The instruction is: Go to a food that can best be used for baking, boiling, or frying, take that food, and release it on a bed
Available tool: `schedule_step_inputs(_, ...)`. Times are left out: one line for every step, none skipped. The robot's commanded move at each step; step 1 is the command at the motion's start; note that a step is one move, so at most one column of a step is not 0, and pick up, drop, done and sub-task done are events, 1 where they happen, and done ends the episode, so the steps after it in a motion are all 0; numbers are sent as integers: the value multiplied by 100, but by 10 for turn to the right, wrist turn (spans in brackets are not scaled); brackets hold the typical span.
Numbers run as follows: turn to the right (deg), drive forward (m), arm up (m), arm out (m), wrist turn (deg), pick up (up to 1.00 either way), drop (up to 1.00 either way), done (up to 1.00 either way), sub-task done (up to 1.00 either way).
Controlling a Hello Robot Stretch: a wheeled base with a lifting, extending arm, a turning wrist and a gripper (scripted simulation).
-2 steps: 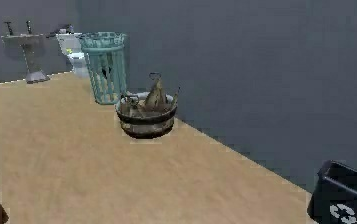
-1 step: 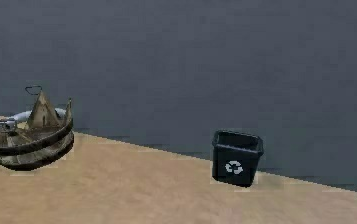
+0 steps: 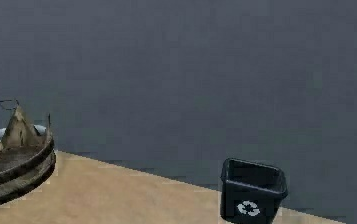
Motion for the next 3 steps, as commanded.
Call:
schedule_step_inputs(-450,0,0,0,0,0,0,0,0)
schedule_step_inputs(-450,0,0,0,0,0,0,0,0)
schedule_step_inputs(-330,0,0,0,0,0,0,0,0)
